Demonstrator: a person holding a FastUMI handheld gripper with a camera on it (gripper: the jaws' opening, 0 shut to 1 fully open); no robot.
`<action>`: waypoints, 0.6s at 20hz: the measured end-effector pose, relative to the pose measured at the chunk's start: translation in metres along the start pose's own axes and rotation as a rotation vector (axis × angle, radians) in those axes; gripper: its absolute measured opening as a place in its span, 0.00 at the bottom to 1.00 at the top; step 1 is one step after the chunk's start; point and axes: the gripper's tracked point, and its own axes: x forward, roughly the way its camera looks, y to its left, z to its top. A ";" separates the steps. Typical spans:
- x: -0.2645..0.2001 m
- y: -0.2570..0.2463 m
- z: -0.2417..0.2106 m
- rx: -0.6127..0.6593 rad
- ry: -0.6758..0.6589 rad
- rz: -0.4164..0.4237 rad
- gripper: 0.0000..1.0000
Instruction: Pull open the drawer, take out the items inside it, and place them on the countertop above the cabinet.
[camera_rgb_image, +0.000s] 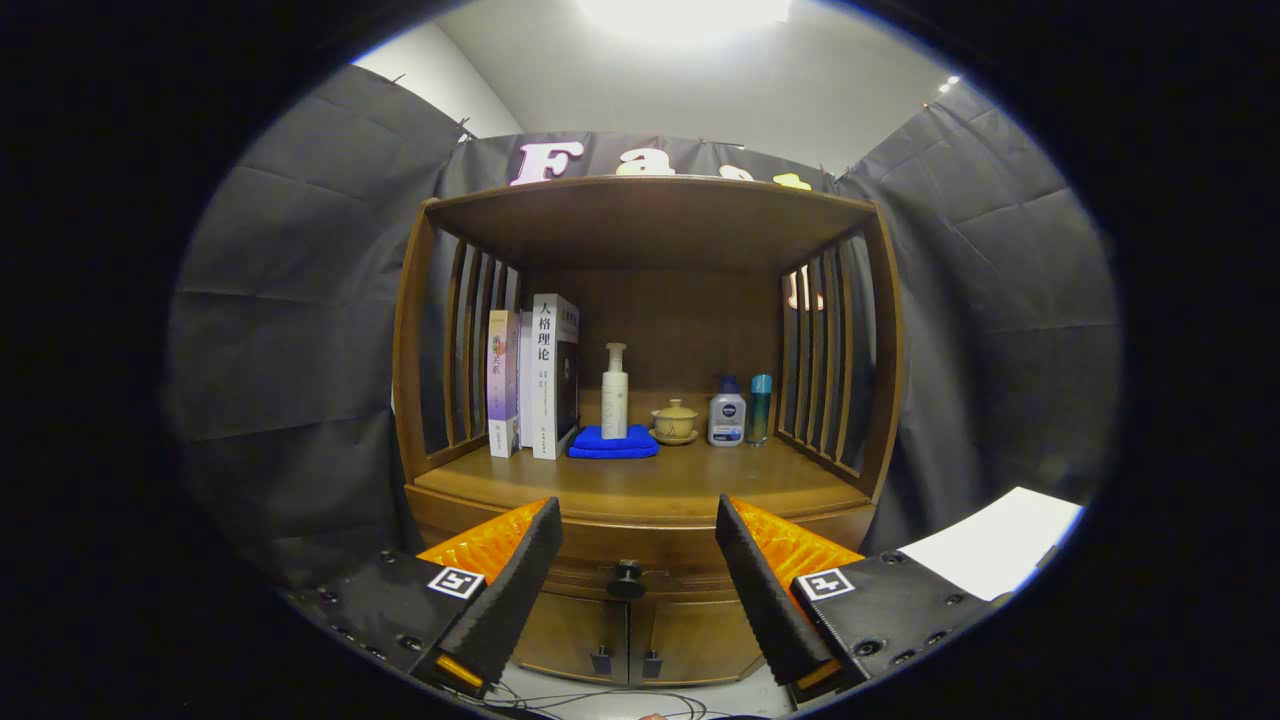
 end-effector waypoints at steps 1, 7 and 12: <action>0.003 -0.001 -0.003 -0.005 0.005 0.000 0.98; 0.027 -0.005 -0.041 0.027 0.077 0.015 0.98; 0.054 -0.003 -0.085 0.039 0.170 0.024 0.98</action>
